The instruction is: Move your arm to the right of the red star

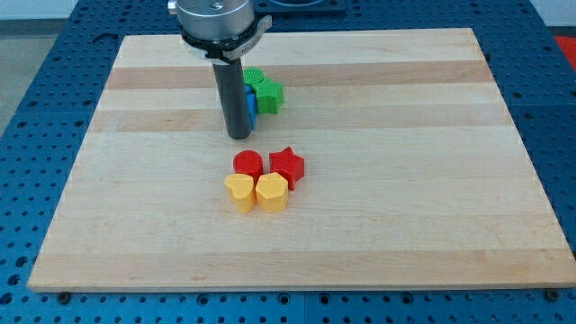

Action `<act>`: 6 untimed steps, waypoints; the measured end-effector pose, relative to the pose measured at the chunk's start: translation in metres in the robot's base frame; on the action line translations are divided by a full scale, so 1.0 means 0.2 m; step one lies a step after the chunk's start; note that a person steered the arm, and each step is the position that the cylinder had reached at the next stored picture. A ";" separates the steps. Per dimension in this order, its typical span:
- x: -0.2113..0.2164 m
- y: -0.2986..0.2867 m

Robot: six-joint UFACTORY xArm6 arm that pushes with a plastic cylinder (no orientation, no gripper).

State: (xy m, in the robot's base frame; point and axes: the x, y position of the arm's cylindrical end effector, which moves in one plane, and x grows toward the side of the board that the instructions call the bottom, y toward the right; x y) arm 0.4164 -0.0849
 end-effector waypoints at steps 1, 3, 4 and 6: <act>0.03 0.00; 0.04 0.01; 0.04 0.26; 0.17 0.69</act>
